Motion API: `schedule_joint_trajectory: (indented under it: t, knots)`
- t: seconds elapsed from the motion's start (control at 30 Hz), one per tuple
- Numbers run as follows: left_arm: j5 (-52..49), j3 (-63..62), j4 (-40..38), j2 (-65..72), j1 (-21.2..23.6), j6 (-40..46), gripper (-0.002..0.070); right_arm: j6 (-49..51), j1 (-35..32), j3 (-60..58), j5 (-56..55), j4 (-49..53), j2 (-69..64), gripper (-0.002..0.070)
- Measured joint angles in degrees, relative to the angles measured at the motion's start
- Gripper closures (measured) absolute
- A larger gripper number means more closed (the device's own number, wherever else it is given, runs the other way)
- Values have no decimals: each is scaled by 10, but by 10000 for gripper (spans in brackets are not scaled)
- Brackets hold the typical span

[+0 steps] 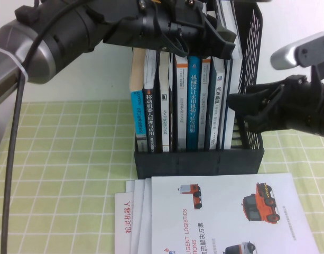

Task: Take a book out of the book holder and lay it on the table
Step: Hold the bookshelf

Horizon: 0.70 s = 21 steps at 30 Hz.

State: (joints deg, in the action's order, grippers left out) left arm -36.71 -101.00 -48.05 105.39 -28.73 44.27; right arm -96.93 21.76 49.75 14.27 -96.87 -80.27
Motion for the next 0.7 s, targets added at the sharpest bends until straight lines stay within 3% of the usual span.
schedule_joint_trajectory:
  t: [0.7]
  knots:
    - [0,0,0,0,0,0,678,-77,4,35,-47,-18,-71,331]
